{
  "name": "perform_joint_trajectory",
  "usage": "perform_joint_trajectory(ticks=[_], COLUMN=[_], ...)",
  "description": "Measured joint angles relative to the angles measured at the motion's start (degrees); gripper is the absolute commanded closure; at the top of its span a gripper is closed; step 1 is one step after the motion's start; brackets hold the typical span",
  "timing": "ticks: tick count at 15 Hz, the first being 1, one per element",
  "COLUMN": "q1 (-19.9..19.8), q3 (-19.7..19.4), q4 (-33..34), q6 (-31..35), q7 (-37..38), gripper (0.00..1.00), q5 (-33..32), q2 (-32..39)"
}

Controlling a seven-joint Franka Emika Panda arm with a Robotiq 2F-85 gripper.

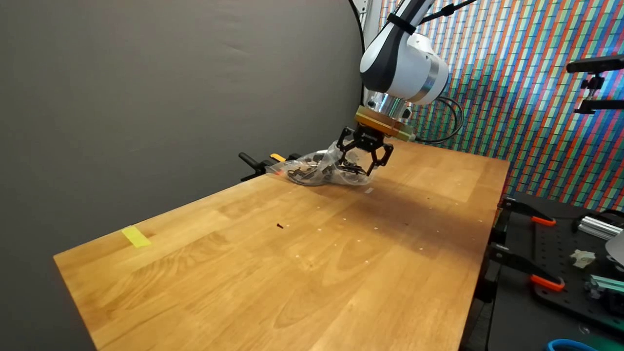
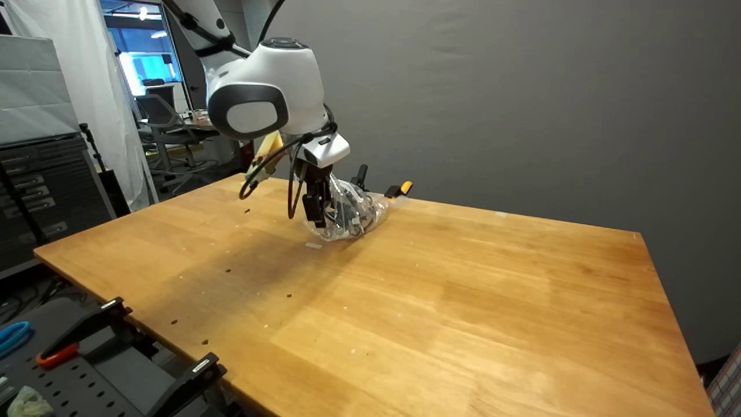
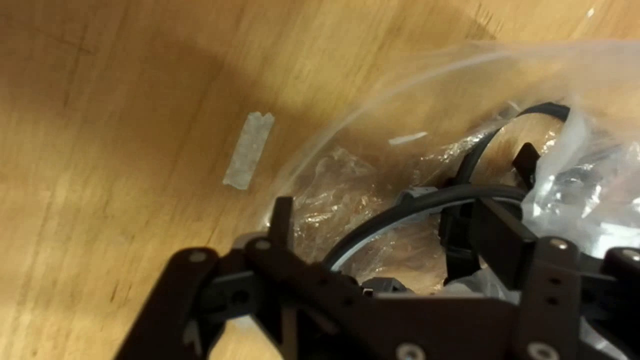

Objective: Remove the cables from the plastic bag and put them on the table

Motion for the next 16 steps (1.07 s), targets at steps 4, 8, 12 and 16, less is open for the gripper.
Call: perform_joint_trajectory(ticks=[4,8,12,16], q1=[-0.51,-1.01,-1.35,0.06], q3=[-0.08,-0.19,-0.18,-0.64], q4=[0.95,0.95,0.89,-0.47], q6=[1.61,2.71,2.86,2.38], q7=[0.00,0.06,0.09,0.20], gripper=[0.73,0.99,0.98,0.98], q5=[0.00,0.00,0.00,-0.69], q2=[1.11,1.16,1.16,0.39])
